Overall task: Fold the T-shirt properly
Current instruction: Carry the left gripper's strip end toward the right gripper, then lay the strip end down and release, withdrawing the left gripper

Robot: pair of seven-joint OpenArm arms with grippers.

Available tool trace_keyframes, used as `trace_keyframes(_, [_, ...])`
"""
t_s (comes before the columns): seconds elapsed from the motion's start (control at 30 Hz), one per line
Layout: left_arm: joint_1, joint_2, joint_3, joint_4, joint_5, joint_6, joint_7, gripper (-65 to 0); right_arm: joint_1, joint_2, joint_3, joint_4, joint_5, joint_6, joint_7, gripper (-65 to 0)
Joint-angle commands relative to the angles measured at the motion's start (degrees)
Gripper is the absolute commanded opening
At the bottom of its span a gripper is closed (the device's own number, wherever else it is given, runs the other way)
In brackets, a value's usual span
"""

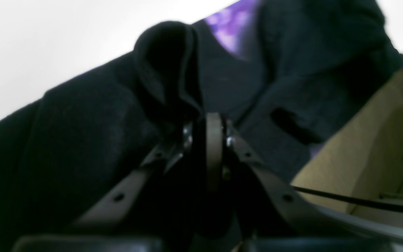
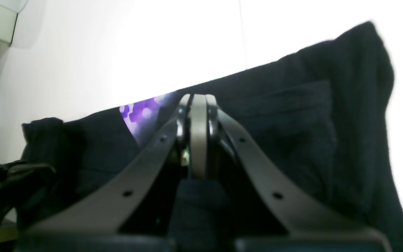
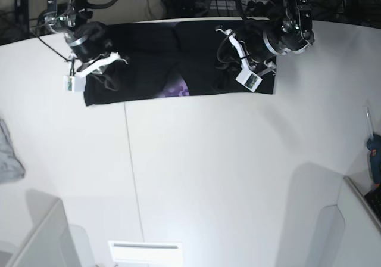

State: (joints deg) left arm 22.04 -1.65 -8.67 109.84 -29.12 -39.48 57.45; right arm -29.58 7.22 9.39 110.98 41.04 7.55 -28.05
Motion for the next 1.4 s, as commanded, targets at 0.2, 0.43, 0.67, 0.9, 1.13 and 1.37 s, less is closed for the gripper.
trace_keyframes(0.2, [-1.78, -0.06, 4.31, 0.62, -1.43, -0.52, -1.32, -65.0, 0.0, 0.29, 1.21, 0.98, 0.59, 0.49, 1.37, -65.0])
trace_keyframes(0.43, [-3.1, 0.11, 8.53, -0.08, -1.43, -0.52, -1.32, -65.0, -0.09, 0.29, 1.21, 0.89, 0.59, 0.49, 1.37, -65.0])
trace_keyframes(0.67, [-3.27, 1.96, 9.15, -0.26, -1.43, -0.52, -1.41, -65.0, -0.09, 0.29, 1.21, 0.89, 0.59, 0.49, 1.37, -65.0])
trace_keyframes(0.9, [-3.27, 2.05, 8.8, -0.26, -1.43, -0.52, -1.41, -65.0, -0.09, 0.29, 1.21, 0.89, 0.59, 0.49, 1.37, -65.0])
trace_keyframes(1.13, [-3.27, 2.05, 8.97, -0.26, -1.43, -0.52, -1.41, -65.0, -0.09, 0.29, 1.12, 0.89, 0.59, 0.49, 1.37, -65.0])
trace_keyframes(1.37, [-3.27, 2.05, 8.71, -0.26, -1.43, -0.52, -1.41, -44.8, -0.09, 0.29, 1.12, 0.89, 0.59, 0.49, 1.37, -65.0])
